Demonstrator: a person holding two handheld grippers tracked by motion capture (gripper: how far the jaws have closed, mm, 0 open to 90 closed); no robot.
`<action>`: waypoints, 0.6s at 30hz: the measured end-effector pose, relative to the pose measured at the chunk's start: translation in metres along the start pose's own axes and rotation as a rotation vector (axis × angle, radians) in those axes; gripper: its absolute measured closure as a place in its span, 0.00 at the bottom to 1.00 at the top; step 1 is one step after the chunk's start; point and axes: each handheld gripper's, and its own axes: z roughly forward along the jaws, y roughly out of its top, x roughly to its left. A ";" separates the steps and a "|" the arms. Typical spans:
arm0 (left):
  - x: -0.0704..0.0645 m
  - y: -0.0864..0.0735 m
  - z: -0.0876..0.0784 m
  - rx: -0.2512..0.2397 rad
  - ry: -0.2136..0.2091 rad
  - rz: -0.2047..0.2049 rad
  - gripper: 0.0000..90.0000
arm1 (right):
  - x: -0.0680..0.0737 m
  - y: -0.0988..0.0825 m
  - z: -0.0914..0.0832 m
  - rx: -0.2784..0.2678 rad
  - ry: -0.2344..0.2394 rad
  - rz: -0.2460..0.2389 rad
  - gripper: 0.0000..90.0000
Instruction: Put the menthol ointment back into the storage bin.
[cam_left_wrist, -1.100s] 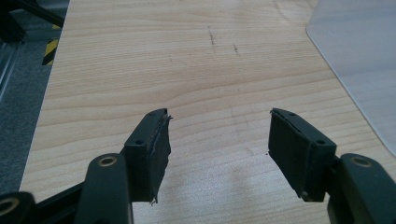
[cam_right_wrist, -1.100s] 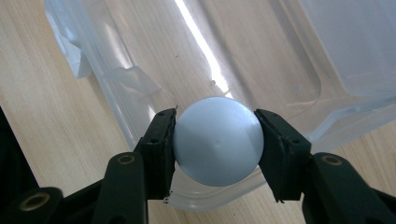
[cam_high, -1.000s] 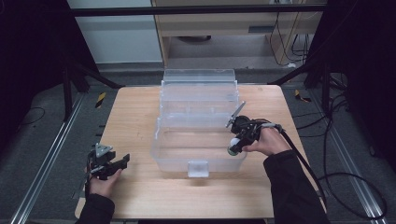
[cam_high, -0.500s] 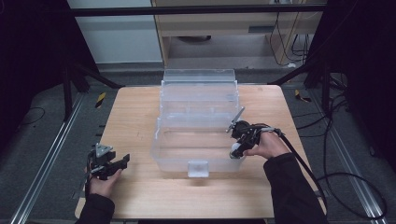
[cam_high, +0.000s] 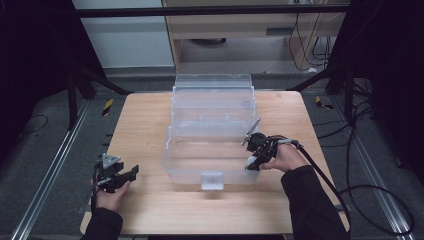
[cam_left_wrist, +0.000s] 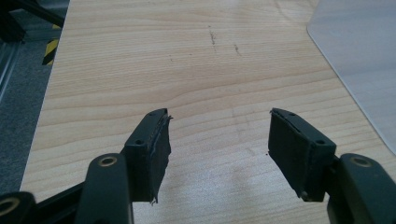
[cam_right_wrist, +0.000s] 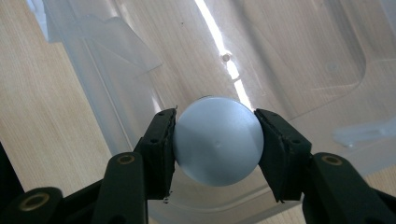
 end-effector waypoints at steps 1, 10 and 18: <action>0.000 0.000 0.000 0.000 -0.001 0.000 0.43 | 0.000 0.000 0.001 0.002 0.000 -0.005 0.56; 0.000 0.000 0.000 0.003 -0.001 0.002 0.42 | 0.001 0.000 0.002 0.006 -0.008 -0.013 0.55; 0.000 0.000 0.000 0.002 -0.001 0.001 0.42 | 0.002 -0.001 0.001 0.006 -0.004 -0.006 0.57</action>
